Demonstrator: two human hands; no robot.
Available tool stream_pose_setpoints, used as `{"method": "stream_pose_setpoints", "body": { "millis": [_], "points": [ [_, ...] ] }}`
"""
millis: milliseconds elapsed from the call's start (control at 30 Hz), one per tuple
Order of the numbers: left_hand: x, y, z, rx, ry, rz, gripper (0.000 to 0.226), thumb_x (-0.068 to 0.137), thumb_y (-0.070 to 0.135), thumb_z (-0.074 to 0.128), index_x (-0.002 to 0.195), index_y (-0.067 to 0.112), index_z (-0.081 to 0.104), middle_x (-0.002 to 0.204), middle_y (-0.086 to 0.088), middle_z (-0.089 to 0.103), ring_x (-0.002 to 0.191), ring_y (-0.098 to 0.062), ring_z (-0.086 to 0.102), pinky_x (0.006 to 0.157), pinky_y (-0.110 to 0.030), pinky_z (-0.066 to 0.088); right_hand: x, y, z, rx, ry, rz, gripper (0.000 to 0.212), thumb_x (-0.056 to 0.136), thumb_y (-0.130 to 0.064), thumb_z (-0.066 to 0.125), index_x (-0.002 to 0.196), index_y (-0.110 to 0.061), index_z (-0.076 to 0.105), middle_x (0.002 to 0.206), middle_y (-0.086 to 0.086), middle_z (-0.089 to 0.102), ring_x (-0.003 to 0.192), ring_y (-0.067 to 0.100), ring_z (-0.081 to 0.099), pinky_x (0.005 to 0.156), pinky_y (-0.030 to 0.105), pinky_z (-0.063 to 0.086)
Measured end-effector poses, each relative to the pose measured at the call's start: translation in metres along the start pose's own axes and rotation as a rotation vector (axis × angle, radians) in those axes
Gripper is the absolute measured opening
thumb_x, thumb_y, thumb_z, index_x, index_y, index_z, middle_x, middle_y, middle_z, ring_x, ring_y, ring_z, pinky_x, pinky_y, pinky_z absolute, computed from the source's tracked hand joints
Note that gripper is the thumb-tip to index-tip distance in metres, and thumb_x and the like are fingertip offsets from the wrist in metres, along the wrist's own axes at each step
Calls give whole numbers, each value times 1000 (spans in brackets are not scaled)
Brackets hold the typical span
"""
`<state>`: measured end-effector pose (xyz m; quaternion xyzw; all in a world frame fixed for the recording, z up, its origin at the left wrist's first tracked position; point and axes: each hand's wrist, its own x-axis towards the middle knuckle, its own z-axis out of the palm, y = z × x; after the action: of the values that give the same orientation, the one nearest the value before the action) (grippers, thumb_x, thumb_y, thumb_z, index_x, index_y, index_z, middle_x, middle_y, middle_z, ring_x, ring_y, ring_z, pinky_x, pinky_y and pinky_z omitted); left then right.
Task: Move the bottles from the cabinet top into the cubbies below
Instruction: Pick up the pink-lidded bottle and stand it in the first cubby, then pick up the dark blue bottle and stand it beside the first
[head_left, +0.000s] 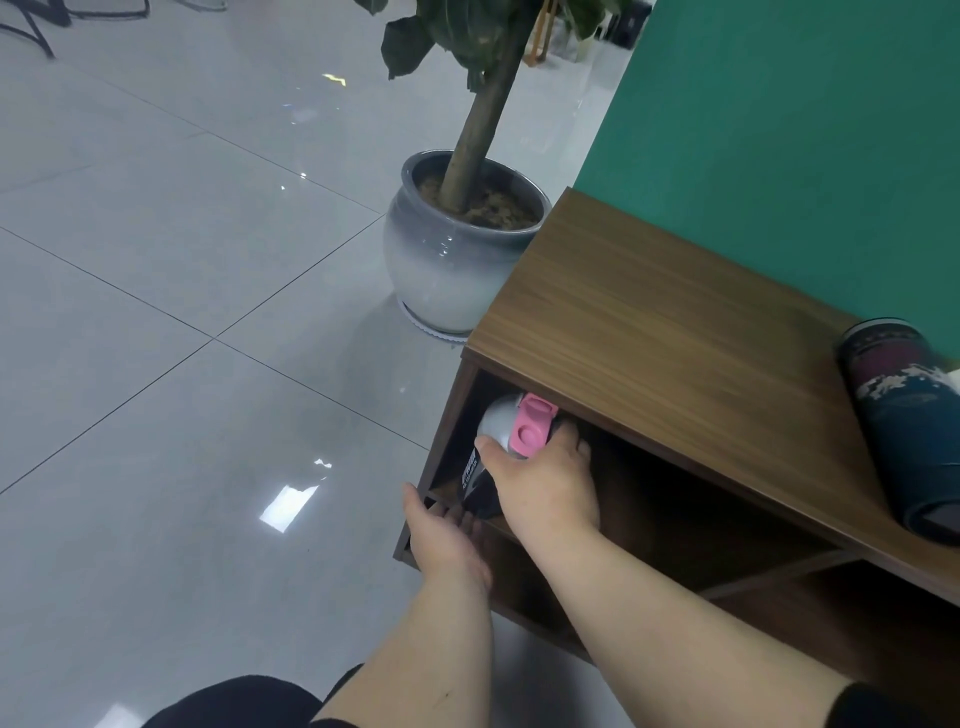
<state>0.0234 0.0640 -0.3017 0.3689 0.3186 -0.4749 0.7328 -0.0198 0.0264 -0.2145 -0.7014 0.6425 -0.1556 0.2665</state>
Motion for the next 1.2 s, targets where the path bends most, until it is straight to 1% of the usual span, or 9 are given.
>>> {"method": "stream_pose_setpoints", "body": {
  "millis": [200, 300, 400, 500, 600, 700, 800, 900, 1200],
  "points": [
    [-8, 3, -8, 80, 40, 36, 71, 94, 60, 41, 142, 9, 51, 135, -14, 62, 116, -31, 60, 100, -38, 47, -18, 11, -7, 63, -23, -25, 118, 61, -64, 82, 153, -26, 20, 145, 8, 45, 133, 30, 49, 100, 40, 48],
    [-21, 0, -18, 239, 75, -13, 72, 88, 62, 41, 139, 14, 58, 141, -13, 63, 125, -32, 61, 97, -38, 49, -35, 26, -30, 1, -115, 15, 119, 65, -59, 81, 159, -28, 14, 160, 3, 32, 143, 26, 41, 105, 40, 44],
    [-44, -5, -18, 380, -22, -94, 71, 93, 59, 42, 142, 9, 56, 144, -14, 61, 136, -34, 53, 110, -43, 44, -56, 53, -59, 61, -236, 49, 85, 76, -49, 76, 149, -29, 39, 153, -1, 44, 133, 19, 50, 103, 34, 43],
    [-71, -9, -11, 539, -145, -91, 64, 93, 57, 46, 133, 10, 63, 134, -19, 68, 139, -40, 48, 114, -49, 36, -76, 74, -92, 272, -298, 63, 28, 87, -34, 72, 113, -30, 64, 123, -5, 67, 108, 6, 62, 98, 32, 47],
    [-90, -13, -3, 640, -208, -67, 55, 97, 54, 45, 124, 10, 64, 119, -20, 74, 116, -42, 66, 94, -47, 51, -92, 82, -136, 376, -191, 9, 6, 91, -22, 71, 95, -25, 73, 94, -7, 75, 91, 6, 69, 88, 26, 54],
    [-108, -19, -1, 690, -251, -61, 51, 100, 54, 40, 113, 12, 67, 110, -15, 75, 90, -30, 69, 70, -38, 49, -99, 82, -188, 383, -13, -101, 9, 91, -17, 71, 92, -26, 73, 90, -9, 75, 86, -1, 67, 77, 11, 48],
    [-126, -30, -9, 747, -271, -60, 52, 100, 55, 40, 109, 14, 69, 111, -14, 76, 88, -28, 70, 66, -35, 48, -85, 90, -235, 223, 258, -192, 19, 88, -23, 71, 107, -26, 70, 112, -10, 66, 108, 13, 61, 98, 34, 49],
    [-140, -39, -19, 788, -304, -84, 50, 98, 56, 42, 106, 14, 69, 110, -13, 76, 87, -28, 69, 68, -34, 46, -61, 97, -270, -101, 410, -185, 56, 85, -36, 71, 135, -18, 54, 134, 7, 52, 129, 30, 46, 110, 45, 39],
    [-146, -35, -27, 829, -318, -98, 58, 97, 57, 45, 119, 9, 69, 119, -17, 73, 110, -35, 65, 92, -44, 42, -5, 108, -275, -492, 251, 23, 88, 86, -62, 60, 151, -14, 24, 132, 16, 49, 111, 38, 63, 78, 44, 52]
  ]
}}
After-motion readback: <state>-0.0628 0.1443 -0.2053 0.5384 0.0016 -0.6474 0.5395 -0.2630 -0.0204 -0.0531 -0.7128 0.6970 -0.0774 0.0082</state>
